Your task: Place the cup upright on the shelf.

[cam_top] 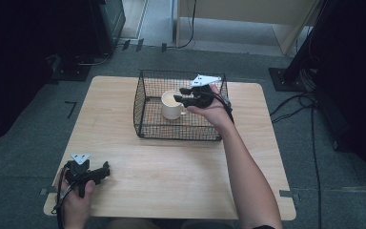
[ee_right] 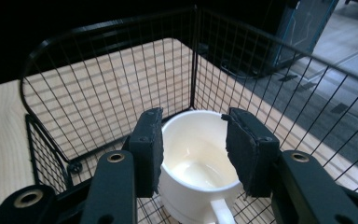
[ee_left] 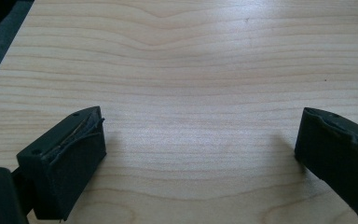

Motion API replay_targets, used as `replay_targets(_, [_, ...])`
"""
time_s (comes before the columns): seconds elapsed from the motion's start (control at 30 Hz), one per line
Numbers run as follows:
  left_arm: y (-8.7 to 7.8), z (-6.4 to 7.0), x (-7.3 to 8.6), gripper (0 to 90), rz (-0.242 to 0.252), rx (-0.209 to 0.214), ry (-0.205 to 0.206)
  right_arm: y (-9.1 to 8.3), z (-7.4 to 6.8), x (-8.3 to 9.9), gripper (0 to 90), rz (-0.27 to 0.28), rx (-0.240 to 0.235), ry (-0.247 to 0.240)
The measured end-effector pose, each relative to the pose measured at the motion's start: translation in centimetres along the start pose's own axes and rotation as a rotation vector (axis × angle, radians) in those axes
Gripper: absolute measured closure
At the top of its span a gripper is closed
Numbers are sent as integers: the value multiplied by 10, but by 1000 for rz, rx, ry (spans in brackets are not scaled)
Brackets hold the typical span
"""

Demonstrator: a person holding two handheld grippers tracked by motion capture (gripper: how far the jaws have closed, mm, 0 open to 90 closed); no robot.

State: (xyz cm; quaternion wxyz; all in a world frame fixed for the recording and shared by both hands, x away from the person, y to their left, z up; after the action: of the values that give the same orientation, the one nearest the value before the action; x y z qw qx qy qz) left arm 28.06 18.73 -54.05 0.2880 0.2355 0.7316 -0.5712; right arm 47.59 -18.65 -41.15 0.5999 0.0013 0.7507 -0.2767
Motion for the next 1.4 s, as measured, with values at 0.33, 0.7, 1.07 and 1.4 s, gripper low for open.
replay_targets(0.33, [0,0,0,18,1,0,0,-25,-30,-16,559,37,-14,-19])
replay_targets(0.7, [0,0,0,19,0,0,0,-59,-53,0,552,49,-8,-23])
replay_targets(1.07, [0,0,0,18,0,0,0,-85,-67,33,552,42,-13,-8])
replay_targets(1.4, [0,0,0,19,1,0,-2,-104,-81,67,472,34,-9,18])
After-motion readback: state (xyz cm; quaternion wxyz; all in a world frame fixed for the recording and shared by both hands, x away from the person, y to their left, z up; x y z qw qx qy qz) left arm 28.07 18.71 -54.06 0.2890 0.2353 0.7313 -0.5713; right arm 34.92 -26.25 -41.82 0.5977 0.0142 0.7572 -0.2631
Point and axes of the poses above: each handheld gripper's, and its own axes: y roughly forward along the jaws, x roughly out of its underside, z roughly to its right, the point moved 3 cm from there along y, roughly forward along the jaws, and after that the axes turned 14 degrees about -x, right-handed, at the moved point
